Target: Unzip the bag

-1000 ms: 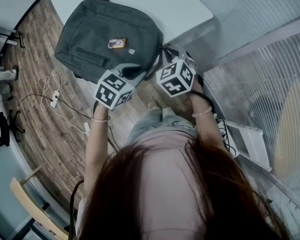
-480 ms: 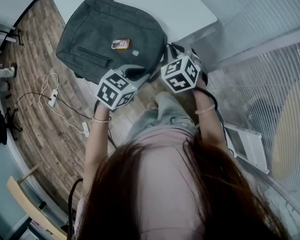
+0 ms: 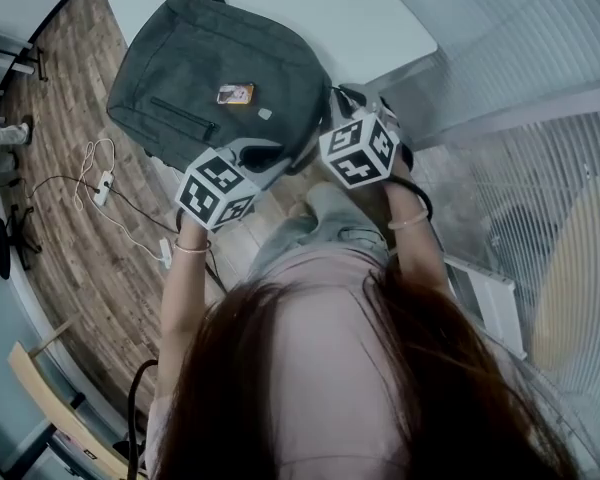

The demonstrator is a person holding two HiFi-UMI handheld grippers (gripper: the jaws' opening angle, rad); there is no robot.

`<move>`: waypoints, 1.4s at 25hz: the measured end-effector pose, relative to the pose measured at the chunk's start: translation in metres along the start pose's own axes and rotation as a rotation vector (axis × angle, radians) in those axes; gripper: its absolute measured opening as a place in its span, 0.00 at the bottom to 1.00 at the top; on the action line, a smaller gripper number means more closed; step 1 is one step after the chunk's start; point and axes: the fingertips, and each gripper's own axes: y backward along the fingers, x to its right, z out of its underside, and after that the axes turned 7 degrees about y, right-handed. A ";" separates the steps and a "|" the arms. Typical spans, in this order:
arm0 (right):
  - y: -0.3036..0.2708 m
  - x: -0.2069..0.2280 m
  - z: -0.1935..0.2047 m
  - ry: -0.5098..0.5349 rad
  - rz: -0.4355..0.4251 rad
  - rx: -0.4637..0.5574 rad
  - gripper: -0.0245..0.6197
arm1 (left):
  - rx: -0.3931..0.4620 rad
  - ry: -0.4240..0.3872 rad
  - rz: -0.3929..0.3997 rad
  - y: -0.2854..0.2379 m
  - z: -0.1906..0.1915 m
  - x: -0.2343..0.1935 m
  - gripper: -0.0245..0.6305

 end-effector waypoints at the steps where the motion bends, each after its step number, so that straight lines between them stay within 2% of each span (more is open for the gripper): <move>1: -0.001 0.002 0.000 0.003 -0.004 0.003 0.07 | 0.000 0.001 0.001 0.000 0.000 0.000 0.14; 14: -0.018 0.016 -0.006 0.063 -0.053 0.051 0.07 | -0.004 0.012 0.011 -0.002 0.000 -0.001 0.14; 22: -0.027 0.023 -0.009 0.091 -0.075 0.075 0.07 | 0.005 0.032 0.047 0.000 -0.002 0.000 0.14; 35: -0.047 0.035 -0.019 0.143 -0.084 0.100 0.07 | -0.005 0.026 0.037 -0.003 -0.001 -0.001 0.14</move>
